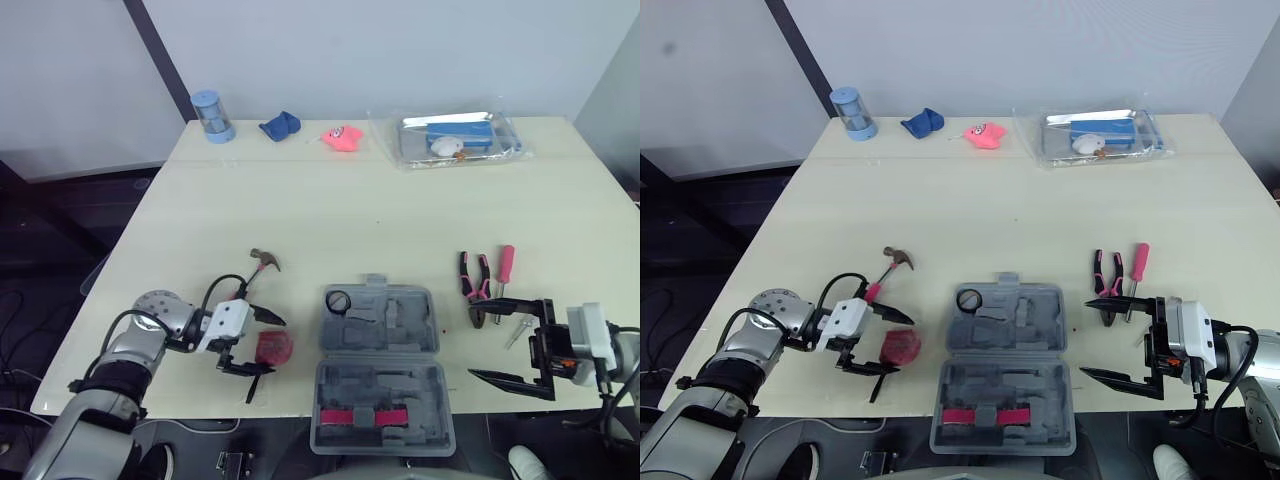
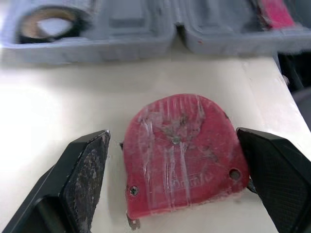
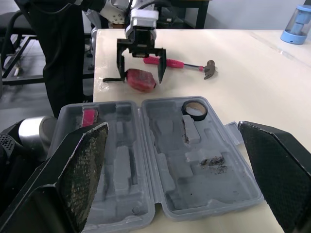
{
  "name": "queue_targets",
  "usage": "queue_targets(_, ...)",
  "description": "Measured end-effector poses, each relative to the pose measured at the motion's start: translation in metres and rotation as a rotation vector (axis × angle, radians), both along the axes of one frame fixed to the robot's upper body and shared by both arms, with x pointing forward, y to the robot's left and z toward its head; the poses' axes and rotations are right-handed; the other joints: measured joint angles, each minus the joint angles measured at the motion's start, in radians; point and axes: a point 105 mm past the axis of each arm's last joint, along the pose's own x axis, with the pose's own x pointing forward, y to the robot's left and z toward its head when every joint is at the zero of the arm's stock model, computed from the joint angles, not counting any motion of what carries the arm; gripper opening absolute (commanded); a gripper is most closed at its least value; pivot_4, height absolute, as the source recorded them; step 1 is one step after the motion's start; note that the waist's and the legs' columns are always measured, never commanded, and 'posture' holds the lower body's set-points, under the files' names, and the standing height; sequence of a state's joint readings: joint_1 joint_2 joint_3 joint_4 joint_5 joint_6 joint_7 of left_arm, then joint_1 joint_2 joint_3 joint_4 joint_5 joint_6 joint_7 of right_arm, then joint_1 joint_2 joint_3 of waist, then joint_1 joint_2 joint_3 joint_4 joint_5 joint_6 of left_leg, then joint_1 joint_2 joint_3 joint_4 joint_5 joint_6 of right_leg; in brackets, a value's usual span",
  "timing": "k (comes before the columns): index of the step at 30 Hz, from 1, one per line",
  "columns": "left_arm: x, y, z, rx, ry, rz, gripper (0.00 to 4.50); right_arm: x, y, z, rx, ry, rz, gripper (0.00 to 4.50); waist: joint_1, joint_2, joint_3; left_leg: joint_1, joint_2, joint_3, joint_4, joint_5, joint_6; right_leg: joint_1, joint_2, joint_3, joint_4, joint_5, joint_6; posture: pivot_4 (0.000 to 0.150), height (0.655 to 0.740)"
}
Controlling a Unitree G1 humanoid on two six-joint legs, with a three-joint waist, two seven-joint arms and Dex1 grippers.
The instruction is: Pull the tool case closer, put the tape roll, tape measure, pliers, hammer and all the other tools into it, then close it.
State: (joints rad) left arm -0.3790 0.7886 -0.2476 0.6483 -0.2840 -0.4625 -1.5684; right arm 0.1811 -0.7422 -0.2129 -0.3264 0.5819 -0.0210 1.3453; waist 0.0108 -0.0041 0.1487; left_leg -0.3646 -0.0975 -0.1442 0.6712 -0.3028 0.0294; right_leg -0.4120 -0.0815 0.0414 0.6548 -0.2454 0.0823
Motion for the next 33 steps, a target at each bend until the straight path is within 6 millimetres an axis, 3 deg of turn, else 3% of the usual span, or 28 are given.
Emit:
queue_targets(8,-0.007,0.004,-0.005,0.027,0.043,-0.007,4.4,0.0,0.0,0.0,-0.002,-0.002,0.0,4.5,0.0,0.0,0.0,0.0,0.0,0.0,0.0,0.0,0.0,0.0,0.0,0.0,0.0,0.0,0.0,0.15,0.74)
queue_targets(18,-0.007,0.002,0.006,-0.051,0.06,0.033,4.4,-0.002,-0.001,-0.003,-0.003,0.009,-0.004,4.5,0.0,0.0,0.0,0.0,0.0,0.0,0.0,0.0,0.0,-0.001,0.0,0.0,0.001,0.0,0.0,0.15,0.74)
queue_targets(33,-0.014,0.001,-0.012,-0.019,0.066,0.056,4.4,-0.002,-0.001,-0.002,-0.003,0.007,-0.003,4.5,0.001,0.0,0.0,0.0,0.0,0.001,0.0,0.0,0.0,-0.001,0.0,0.0,0.001,0.0,0.0,0.15,0.74)
